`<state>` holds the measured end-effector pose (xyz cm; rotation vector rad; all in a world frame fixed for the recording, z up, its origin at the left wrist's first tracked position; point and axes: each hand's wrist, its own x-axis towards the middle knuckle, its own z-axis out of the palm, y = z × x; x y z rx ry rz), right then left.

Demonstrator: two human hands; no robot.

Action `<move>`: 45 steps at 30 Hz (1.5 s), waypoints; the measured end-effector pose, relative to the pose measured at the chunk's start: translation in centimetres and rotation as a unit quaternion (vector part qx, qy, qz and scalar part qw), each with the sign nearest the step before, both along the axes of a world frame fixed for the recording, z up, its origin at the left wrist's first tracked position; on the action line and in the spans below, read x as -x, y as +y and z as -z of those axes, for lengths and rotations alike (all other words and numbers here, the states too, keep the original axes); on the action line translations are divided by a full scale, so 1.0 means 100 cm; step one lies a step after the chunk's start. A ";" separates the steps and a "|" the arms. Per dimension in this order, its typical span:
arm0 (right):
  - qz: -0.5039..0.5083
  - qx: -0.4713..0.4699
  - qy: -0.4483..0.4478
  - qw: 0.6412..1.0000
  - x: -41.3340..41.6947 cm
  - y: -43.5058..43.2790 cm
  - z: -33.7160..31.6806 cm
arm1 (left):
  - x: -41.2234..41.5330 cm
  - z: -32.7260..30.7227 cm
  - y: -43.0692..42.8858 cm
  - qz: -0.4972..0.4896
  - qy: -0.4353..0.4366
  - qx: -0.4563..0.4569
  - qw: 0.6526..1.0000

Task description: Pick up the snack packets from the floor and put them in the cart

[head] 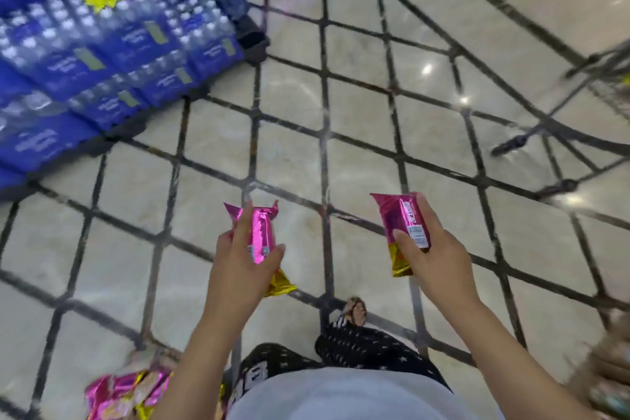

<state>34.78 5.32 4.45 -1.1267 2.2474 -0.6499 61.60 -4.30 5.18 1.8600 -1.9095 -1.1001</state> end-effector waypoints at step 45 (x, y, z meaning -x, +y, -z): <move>0.563 0.035 -0.085 0.821 0.640 0.011 0.003 | 0.852 -0.004 -0.171 0.542 -0.051 -0.020 0.839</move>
